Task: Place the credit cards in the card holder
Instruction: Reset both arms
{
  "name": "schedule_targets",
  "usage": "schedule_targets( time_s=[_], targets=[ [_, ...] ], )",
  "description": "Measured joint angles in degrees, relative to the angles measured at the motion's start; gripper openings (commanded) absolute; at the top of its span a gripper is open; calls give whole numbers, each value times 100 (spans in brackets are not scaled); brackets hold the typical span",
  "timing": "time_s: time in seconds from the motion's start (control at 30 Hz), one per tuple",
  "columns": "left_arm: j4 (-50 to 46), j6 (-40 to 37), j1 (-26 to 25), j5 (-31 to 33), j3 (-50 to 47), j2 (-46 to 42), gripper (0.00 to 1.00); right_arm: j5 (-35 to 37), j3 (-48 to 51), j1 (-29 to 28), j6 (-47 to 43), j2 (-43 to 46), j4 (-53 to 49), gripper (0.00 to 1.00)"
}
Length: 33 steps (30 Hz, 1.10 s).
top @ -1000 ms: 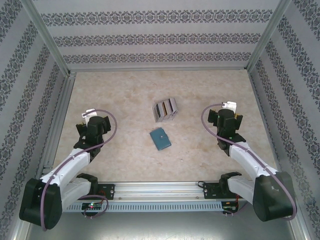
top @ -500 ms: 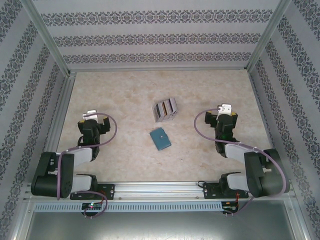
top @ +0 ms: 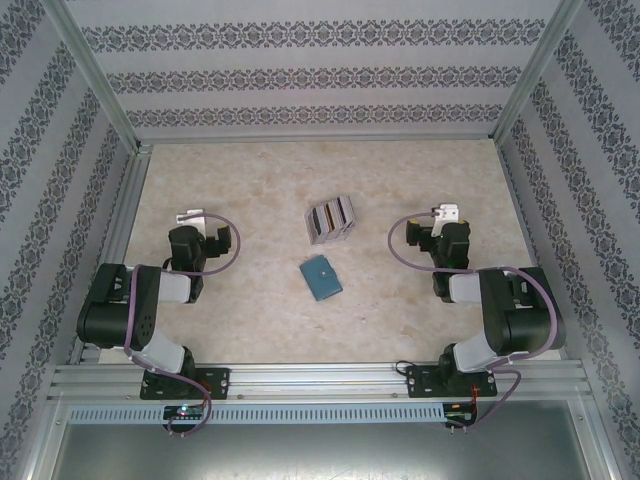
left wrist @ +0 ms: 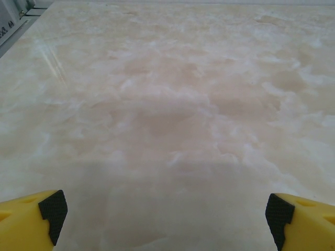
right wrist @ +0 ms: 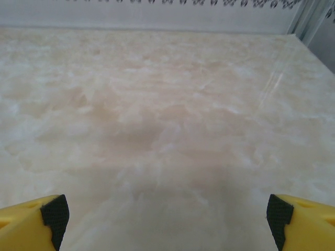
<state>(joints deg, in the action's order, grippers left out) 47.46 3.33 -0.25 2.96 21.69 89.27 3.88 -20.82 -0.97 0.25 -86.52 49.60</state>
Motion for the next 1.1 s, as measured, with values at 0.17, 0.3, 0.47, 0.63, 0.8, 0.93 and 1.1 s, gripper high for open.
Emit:
schedule_targets(
  time_s=[0.17, 0.3, 0.47, 0.63, 0.8, 0.93, 1.1],
  targets=[
    [-31, -68, 0, -120, 46, 0, 100, -122, -50, 24, 2, 0, -11, 98],
    [-28, -149, 0, -256, 120, 0, 100, -184, -55, 24, 2, 0, -9, 98],
    [-31, -168, 0, -299, 122, 0, 99, -188, -55, 24, 2, 0, -9, 98],
    [-31, -168, 0, -302, 122, 0, 100, -188, -55, 24, 2, 0, -9, 98],
    [-31, -168, 0, -302, 122, 0, 100, -188, -57, 24, 2, 0, -9, 98],
    [-31, -168, 0, -299, 122, 0, 99, -188, -55, 24, 2, 0, -9, 98],
    [-31, -170, 0, -302, 122, 0, 100, -188, -55, 24, 4, 0, -9, 98]
  ],
)
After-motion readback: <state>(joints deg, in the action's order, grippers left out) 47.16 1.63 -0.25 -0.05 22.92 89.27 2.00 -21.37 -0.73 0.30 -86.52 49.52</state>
